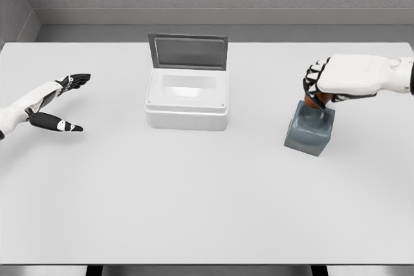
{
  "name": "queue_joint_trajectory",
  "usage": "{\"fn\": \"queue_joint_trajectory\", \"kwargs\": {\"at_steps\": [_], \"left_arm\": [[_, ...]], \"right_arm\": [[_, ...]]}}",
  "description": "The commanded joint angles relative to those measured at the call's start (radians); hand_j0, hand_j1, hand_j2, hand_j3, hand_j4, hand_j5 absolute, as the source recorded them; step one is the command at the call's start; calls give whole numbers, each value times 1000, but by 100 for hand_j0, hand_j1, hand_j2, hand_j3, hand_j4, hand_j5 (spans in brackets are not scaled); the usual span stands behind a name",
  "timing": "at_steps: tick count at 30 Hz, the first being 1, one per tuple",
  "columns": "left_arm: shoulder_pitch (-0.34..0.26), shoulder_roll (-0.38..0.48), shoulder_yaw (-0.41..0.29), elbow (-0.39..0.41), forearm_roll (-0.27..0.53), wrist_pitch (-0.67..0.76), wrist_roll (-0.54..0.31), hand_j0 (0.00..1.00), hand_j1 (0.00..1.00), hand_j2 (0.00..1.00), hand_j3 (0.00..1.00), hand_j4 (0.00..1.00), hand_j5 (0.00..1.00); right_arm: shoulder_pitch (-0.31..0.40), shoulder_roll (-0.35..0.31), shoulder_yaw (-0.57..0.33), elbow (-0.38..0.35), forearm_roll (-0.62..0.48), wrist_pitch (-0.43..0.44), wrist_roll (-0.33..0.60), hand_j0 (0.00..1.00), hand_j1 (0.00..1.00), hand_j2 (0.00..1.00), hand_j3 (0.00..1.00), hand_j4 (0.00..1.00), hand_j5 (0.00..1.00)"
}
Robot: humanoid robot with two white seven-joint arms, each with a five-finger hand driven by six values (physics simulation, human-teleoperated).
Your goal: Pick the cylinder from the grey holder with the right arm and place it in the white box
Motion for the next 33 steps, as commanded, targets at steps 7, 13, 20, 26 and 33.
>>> {"fn": "queue_joint_trajectory", "kwargs": {"at_steps": [7, 13, 20, 26, 33], "left_arm": [[0, 0, 1, -2, 6, 1, 0, 100, 100, 100, 100, 100, 100], [0, -1, 1, -2, 5, 1, 0, 100, 100, 100, 100, 100, 100], [0, -6, 1, -2, 3, 1, -1, 100, 100, 100, 100, 100, 100], [0, -8, 1, -2, 3, 1, -3, 100, 100, 100, 100, 100, 100], [0, -14, 0, -2, 3, 1, -3, 100, 100, 100, 100, 100, 100]], "right_arm": [[-41, 125, -36, 45, -8, 3, -1, 19, 19, 19, 19, 19, 19], [-86, 252, -36, 117, 1, 3, -1, 19, 19, 19, 19, 19, 19], [-109, 334, -20, 117, 6, 3, -1, 19, 19, 19, 19, 19, 19], [-132, 390, 21, 117, 34, 3, -1, 19, 19, 19, 19, 19, 19], [-143, 436, 38, 161, 61, 3, -1, 19, 19, 19, 19, 19, 19]]}}
